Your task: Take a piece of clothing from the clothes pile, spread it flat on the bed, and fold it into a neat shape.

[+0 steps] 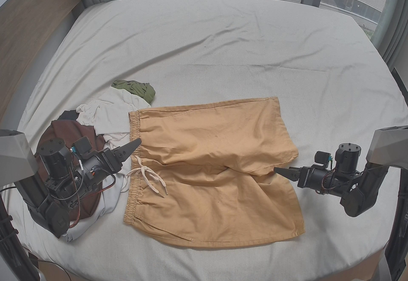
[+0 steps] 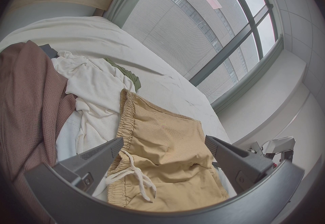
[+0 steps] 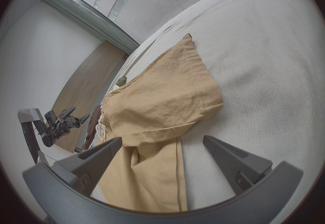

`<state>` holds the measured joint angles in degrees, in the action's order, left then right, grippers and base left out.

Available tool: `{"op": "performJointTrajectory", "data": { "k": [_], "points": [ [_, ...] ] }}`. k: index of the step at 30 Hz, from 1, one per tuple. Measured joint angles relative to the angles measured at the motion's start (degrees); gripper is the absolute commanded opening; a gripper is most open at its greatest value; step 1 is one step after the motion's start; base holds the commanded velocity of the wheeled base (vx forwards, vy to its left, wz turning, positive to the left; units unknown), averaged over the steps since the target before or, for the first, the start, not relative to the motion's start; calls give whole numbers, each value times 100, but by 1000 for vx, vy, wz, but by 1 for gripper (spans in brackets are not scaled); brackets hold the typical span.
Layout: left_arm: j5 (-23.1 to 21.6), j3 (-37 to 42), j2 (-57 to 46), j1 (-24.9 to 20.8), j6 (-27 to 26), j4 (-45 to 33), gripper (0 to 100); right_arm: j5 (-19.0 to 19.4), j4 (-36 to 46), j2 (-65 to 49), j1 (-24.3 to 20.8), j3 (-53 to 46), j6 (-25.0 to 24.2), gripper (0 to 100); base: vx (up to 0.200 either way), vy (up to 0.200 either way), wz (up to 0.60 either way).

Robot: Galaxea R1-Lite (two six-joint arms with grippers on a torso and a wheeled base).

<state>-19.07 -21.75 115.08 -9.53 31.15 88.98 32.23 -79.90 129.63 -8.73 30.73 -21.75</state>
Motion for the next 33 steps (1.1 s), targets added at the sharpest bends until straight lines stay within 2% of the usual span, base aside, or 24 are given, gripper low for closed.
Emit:
{"op": "performJointTrajectory", "data": {
  "k": [8,9,20,33],
  "points": [
    [-1,4,-17,-6,2,0,100,-5,-249,363,-182,101,-9,100,0,0,0],
    [0,6,-20,-6,0,0,100,-5,-254,378,-196,105,-11,0,0,0,0],
    [0,28,-34,-44,2,-2,100,6,-438,488,-286,82,-50,0,0,0,0],
    [0,39,-28,-55,2,0,100,0,-511,272,27,-212,29,0,0,0,0]
  ]
}}
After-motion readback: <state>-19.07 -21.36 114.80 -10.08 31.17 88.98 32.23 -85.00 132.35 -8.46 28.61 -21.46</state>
